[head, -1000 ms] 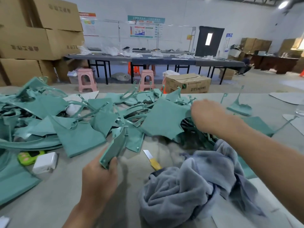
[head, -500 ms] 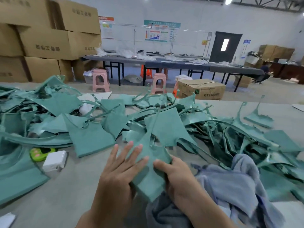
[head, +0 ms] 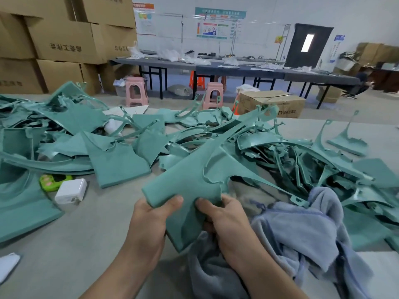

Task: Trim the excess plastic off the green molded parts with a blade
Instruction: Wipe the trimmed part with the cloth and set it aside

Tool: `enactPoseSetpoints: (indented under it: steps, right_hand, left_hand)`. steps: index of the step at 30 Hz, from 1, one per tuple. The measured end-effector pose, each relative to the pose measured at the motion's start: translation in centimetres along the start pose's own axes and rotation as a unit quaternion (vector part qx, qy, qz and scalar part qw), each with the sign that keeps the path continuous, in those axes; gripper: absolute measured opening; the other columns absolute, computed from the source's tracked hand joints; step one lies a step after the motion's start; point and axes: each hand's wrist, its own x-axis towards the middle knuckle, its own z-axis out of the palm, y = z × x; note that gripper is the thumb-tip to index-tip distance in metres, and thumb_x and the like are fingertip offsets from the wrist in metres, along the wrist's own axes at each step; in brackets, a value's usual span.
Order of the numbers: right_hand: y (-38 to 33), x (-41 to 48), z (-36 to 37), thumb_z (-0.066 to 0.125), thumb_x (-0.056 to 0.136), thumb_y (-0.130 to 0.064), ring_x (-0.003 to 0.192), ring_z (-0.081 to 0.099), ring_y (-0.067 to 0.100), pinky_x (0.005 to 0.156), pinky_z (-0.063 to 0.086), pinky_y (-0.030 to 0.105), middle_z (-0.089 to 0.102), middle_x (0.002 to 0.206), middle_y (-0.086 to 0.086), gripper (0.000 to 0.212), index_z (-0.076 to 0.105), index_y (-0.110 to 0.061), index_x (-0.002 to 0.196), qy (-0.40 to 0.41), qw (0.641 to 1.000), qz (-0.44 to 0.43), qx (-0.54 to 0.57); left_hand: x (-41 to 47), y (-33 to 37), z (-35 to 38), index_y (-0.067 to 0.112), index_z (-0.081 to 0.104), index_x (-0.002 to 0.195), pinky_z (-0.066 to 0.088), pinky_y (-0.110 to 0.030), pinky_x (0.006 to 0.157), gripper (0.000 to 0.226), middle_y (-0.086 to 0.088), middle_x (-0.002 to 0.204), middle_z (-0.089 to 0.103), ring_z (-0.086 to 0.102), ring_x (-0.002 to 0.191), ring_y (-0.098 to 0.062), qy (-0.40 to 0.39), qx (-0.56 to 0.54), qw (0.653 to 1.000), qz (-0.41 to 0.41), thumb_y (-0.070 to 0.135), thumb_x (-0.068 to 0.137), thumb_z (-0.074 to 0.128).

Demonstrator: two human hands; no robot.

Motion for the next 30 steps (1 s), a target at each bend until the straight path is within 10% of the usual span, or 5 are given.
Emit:
enactPoseSetpoints:
  steps: [5,11,20,25,30]
  right_hand:
    - [-0.6,-1.3,-0.1,0.073,0.088,-0.026,0.106,0.07,-0.001,0.086,0.053,0.013,0.076,0.112,-0.014,0.033,0.068,-0.03,0.12,-0.01,0.976,-0.162,-0.142]
    - [-0.8,-2.2,0.8,0.065,0.092,-0.007,0.116,0.07,0.028,0.089,0.06,0.036,0.073,0.124,0.012,0.037,0.066,-0.015,0.128,-0.132,0.977,-0.015,0.166]
    - [-0.6,-1.5,0.0,0.053,0.091,0.016,0.093,0.074,0.038,0.072,0.061,0.037,0.074,0.102,0.027,0.03,0.076,-0.002,0.1,-0.073,0.994,-0.028,0.075]
    - [-0.6,-1.3,-0.4,0.061,0.092,0.008,0.091,0.075,0.036,0.074,0.062,0.039,0.077,0.1,0.022,0.023,0.079,-0.007,0.096,-0.078,0.995,-0.034,0.043]
    - [-0.8,-1.8,-0.7,0.075,0.085,-0.026,0.116,0.063,-0.004,0.103,0.053,0.033,0.068,0.121,-0.031,0.052,0.06,-0.041,0.132,-0.013,0.937,-0.192,-0.293]
  left_hand:
    - [-0.8,-0.2,-0.8,0.049,0.073,0.101,0.046,-0.003,0.068,0.04,0.03,0.086,0.073,0.066,0.078,0.011,0.081,0.334,0.918,0.199,0.01,0.093,0.07]
    - [-1.0,-0.3,-1.1,0.044,0.033,0.153,0.016,-0.024,0.122,0.09,0.033,0.161,0.021,0.018,0.151,0.003,-0.225,0.479,0.818,0.225,0.026,0.071,0.064]
    - [-1.1,-0.5,-0.6,0.032,0.018,0.16,0.025,-0.032,0.118,0.081,0.016,0.168,0.014,0.017,0.153,-0.006,0.003,0.516,0.811,0.277,0.046,0.091,0.057]
    - [-0.7,0.2,-1.3,0.055,0.045,0.137,0.054,-0.034,0.079,0.064,0.015,0.112,0.074,0.07,0.094,-0.015,0.067,0.448,0.869,0.199,0.053,0.078,0.07]
    - [-1.1,1.1,-0.9,0.059,0.048,0.135,0.047,-0.005,0.063,0.065,0.009,0.081,0.072,0.065,0.07,0.0,0.13,0.374,0.889,0.23,0.022,0.089,0.075]
